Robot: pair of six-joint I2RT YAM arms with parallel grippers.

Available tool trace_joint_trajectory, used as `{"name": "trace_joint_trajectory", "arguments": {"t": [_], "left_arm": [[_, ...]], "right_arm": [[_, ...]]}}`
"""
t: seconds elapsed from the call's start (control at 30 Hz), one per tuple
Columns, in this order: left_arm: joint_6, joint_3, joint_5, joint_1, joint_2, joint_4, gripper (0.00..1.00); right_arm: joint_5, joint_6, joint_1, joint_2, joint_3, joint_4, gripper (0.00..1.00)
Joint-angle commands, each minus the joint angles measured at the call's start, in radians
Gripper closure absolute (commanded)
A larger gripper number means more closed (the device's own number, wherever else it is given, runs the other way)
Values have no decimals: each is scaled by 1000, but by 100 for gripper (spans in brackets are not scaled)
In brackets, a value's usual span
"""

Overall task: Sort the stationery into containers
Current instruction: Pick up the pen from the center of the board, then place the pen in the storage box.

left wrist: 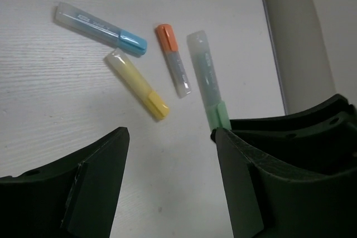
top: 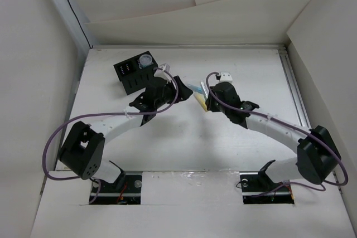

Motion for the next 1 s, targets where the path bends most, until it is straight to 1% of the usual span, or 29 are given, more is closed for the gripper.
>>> {"name": "trace_joint_trajectory", "arguments": {"t": [0.0, 0.17, 0.43, 0.47, 0.6, 0.63, 0.73, 0.87, 0.9, 0.97], "left_arm": [[-67, 37, 103, 35, 10, 95, 40], [-99, 27, 128, 44, 31, 161, 40], [-99, 47, 105, 44, 73, 162, 40], [-99, 59, 105, 44, 83, 162, 41], [-99, 69, 105, 44, 93, 162, 51], [-90, 69, 105, 44, 93, 162, 59], [-90, 69, 96, 44, 83, 162, 66], [-90, 69, 96, 44, 83, 162, 79], [-81, 69, 96, 44, 83, 152, 86], [-81, 69, 84, 44, 83, 143, 94]], "right_arm": [[-86, -14, 39, -34, 28, 34, 85], [-181, -23, 48, -45, 28, 88, 85], [-267, -23, 77, -54, 37, 117, 85], [-267, -23, 86, -54, 48, 117, 85], [-293, -23, 87, -54, 48, 139, 85], [-305, -23, 87, -54, 48, 139, 85], [-305, -13, 87, -54, 48, 139, 85], [-330, -13, 87, -45, 48, 160, 85], [-330, -4, 87, -45, 48, 169, 85], [-342, -3, 87, -36, 48, 169, 84]]}}
